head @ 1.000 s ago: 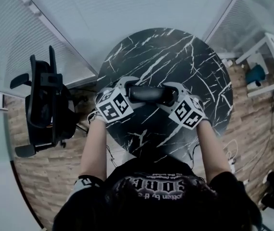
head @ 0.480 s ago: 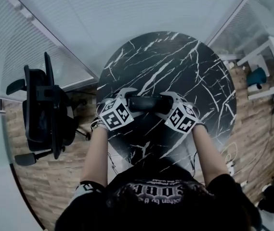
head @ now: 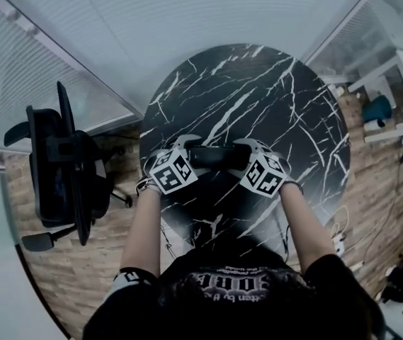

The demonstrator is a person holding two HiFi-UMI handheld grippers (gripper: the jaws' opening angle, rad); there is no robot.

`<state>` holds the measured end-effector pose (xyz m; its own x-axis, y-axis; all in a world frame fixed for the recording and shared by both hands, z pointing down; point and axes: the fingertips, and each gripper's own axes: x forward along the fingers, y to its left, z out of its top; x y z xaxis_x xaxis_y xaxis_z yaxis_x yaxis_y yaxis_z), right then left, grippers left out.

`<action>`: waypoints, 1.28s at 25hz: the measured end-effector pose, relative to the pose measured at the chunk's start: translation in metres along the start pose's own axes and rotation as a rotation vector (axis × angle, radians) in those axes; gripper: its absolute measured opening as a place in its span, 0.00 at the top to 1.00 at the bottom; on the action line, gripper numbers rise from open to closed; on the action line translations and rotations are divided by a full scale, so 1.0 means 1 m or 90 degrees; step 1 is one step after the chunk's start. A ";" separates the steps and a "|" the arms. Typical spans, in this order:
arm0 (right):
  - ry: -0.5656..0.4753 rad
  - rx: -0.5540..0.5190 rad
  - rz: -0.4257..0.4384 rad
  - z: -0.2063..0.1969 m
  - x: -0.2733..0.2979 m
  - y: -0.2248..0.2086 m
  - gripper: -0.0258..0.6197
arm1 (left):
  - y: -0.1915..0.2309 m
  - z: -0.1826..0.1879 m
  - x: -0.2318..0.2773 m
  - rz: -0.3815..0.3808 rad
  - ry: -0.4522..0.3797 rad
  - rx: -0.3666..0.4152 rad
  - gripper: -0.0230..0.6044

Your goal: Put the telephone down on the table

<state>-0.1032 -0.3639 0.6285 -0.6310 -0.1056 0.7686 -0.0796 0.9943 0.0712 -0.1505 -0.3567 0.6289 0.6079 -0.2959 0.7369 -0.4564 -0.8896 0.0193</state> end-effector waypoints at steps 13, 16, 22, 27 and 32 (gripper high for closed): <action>0.020 -0.005 0.011 -0.008 0.011 -0.014 0.49 | 0.015 0.003 0.007 -0.014 -0.019 -0.054 0.39; 0.011 0.018 0.007 -0.011 0.012 -0.015 0.49 | 0.017 0.002 0.007 -0.006 -0.035 -0.072 0.39; -0.006 0.030 0.002 -0.008 0.003 -0.017 0.49 | 0.017 0.002 -0.001 0.018 -0.040 -0.074 0.33; -0.021 0.053 -0.012 -0.010 -0.018 -0.018 0.49 | 0.017 0.003 -0.024 0.047 -0.047 -0.075 0.29; -0.076 0.130 -0.044 -0.008 -0.050 -0.022 0.49 | 0.020 0.020 -0.066 0.112 -0.074 -0.065 0.30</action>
<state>-0.0633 -0.3803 0.5937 -0.7040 -0.1857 0.6854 -0.2723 0.9620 -0.0191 -0.1863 -0.3621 0.5670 0.5815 -0.4867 0.6519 -0.6218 -0.7826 -0.0296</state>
